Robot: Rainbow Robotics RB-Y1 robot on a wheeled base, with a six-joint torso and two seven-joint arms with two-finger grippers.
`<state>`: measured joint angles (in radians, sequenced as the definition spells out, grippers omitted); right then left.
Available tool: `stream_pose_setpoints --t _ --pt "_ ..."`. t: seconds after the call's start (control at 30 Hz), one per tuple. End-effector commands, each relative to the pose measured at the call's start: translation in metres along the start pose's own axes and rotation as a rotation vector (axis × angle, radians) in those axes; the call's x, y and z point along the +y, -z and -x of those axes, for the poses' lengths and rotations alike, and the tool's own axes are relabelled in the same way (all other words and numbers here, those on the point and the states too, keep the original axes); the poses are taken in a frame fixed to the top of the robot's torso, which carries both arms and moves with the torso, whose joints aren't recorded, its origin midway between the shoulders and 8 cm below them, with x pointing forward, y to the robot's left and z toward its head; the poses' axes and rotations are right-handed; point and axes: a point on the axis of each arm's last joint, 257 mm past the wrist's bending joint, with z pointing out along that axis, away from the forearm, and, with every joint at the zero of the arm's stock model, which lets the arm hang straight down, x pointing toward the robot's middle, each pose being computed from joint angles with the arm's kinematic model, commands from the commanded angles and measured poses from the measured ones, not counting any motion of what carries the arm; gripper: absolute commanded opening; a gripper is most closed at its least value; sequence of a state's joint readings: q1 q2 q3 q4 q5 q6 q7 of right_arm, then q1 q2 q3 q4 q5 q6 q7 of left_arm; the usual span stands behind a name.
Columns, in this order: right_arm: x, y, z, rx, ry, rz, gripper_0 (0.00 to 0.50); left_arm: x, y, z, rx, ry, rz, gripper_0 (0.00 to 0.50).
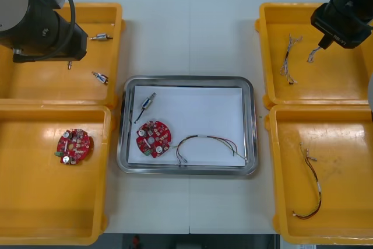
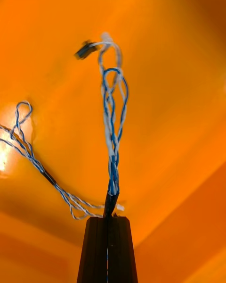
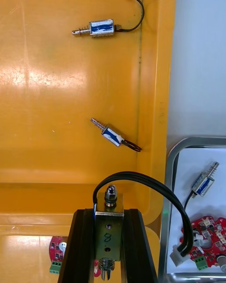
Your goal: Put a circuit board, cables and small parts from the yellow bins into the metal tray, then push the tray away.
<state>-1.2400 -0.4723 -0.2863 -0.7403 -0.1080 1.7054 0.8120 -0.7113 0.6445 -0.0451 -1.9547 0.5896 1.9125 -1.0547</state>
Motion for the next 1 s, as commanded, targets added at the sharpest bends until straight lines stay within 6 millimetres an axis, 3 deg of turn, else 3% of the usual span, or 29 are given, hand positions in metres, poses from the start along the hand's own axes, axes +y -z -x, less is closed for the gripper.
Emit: stream_pose_setpoints --t 0.03,0.13,0.3,0.57,0.83,1.0 --pt "-0.011 0.030 0.006 -0.018 0.091 0.012 0.000 -0.004 0.010 0.004 -0.030 0.029 -0.020 0.000" --pt "-0.012 0.045 -0.006 -0.001 0.156 0.035 0.000 -0.004 0.010 0.005 -0.031 0.029 -0.021 0.001" --pt "0.007 0.072 -0.005 -0.093 0.218 0.155 0.000 -0.003 0.009 0.004 -0.029 0.028 -0.019 0.001" --pt "0.027 0.104 -0.026 -0.214 0.364 0.275 0.000 -0.003 0.010 0.004 -0.029 0.024 -0.020 0.001" --pt "0.026 0.106 -0.071 -0.263 0.565 0.313 0.000 -0.003 0.009 0.004 -0.029 0.025 -0.018 0.002" --pt "0.030 0.109 -0.124 -0.258 0.790 0.336 0.000 -0.003 0.010 0.004 -0.029 0.024 -0.020 0.002"
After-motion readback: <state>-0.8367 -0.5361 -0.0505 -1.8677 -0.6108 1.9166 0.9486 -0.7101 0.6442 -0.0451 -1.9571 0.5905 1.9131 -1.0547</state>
